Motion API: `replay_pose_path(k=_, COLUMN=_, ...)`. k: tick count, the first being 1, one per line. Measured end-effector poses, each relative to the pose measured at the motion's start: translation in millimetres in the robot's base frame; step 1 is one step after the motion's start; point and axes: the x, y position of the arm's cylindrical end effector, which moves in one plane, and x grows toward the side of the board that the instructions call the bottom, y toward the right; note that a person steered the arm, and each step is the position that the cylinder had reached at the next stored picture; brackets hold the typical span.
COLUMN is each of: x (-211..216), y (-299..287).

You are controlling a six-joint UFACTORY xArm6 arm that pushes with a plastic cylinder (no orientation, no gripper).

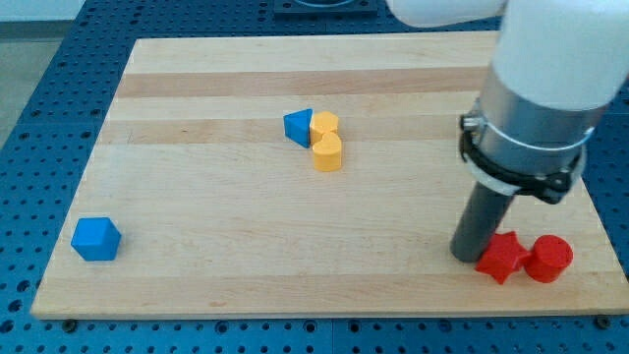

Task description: Keep blue cube on center left of the board

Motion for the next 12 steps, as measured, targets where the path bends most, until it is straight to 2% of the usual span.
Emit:
replay_pose_path(k=3, x=0.0, y=-2.6)
replay_pose_path(k=5, x=8.4, y=-135.8)
replay_pose_path(k=6, x=45.0, y=-205.9)
replay_pose_path(k=7, x=53.6, y=-279.4)
replay_pose_path(k=8, x=53.1, y=-386.6)
replay_pose_path(k=9, x=37.2, y=-451.9)
replay_pose_path(k=11, x=-48.4, y=-429.1)
replay_pose_path(k=12, x=-47.5, y=-437.7)
